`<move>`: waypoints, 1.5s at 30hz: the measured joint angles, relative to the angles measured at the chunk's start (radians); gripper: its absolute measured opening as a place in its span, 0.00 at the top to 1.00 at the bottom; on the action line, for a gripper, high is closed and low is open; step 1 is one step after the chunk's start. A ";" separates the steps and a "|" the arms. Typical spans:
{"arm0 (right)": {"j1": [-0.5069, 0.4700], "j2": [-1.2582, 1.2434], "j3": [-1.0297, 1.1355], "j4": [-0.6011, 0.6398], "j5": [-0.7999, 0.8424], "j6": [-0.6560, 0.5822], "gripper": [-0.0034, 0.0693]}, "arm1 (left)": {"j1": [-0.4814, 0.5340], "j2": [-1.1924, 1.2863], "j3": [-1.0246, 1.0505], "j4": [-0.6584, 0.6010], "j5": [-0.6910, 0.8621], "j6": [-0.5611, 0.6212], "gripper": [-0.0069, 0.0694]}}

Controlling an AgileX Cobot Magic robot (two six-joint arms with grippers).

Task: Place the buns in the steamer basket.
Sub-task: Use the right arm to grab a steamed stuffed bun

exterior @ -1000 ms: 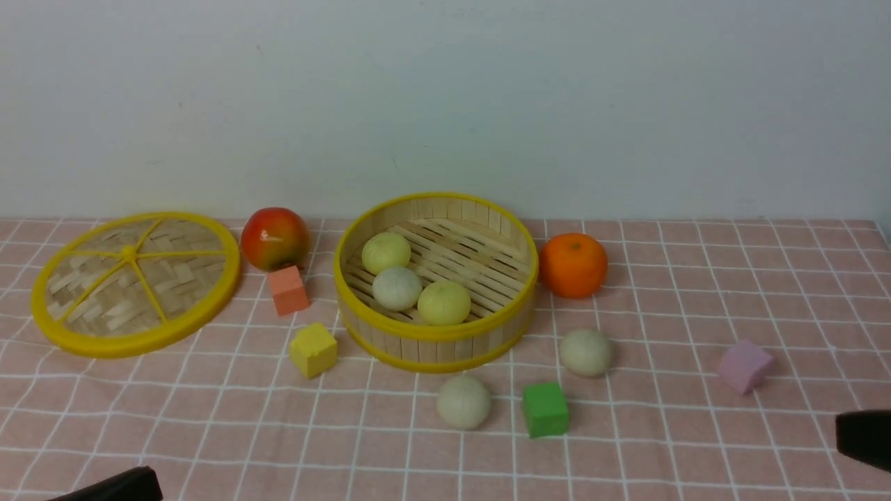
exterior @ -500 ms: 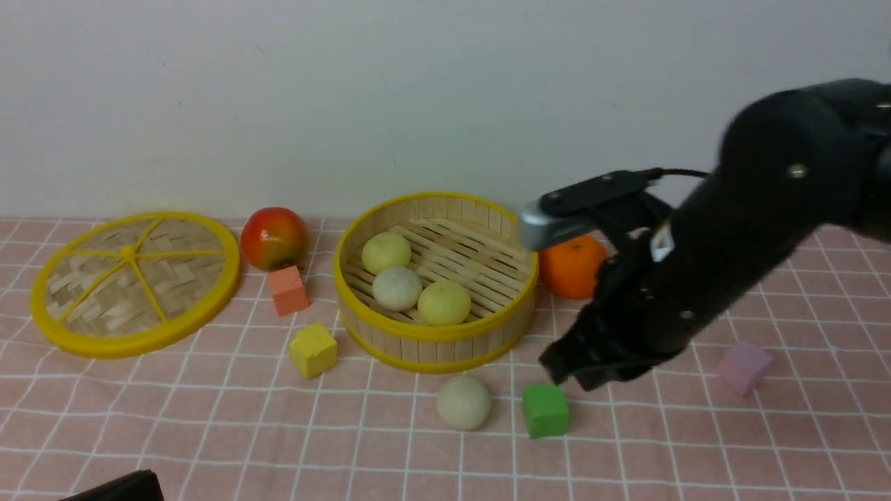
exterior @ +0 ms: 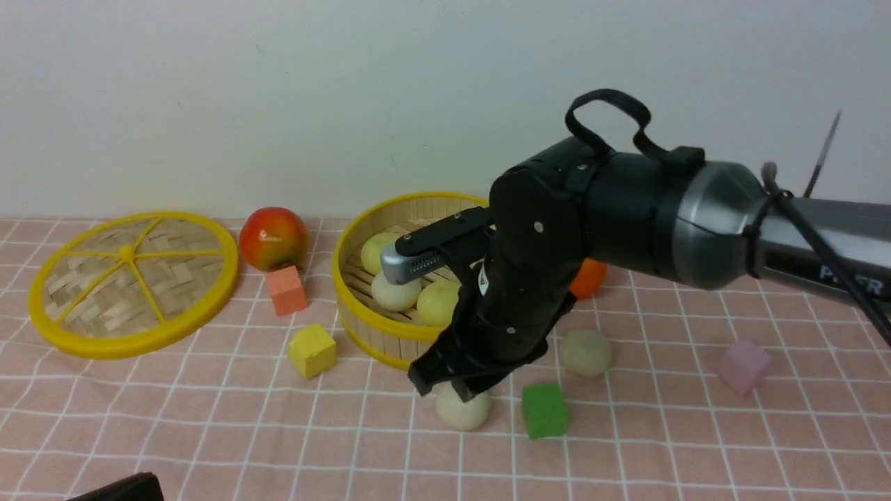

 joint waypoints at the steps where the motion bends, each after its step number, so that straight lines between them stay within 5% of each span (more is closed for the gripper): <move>1: 0.000 0.010 -0.001 0.017 -0.028 0.000 0.52 | 0.000 0.000 0.000 0.000 0.000 0.000 0.93; 32: -0.016 0.116 -0.003 -0.009 -0.162 0.053 0.51 | 0.000 0.000 0.000 -0.003 0.001 0.000 0.88; 41: -0.016 0.132 -0.003 -0.010 -0.161 0.053 0.68 | 0.000 0.000 0.000 -0.004 0.001 0.000 0.87; 45: -0.016 0.113 -0.003 -0.010 -0.139 0.033 0.87 | 0.000 0.000 0.000 -0.003 0.001 0.000 0.87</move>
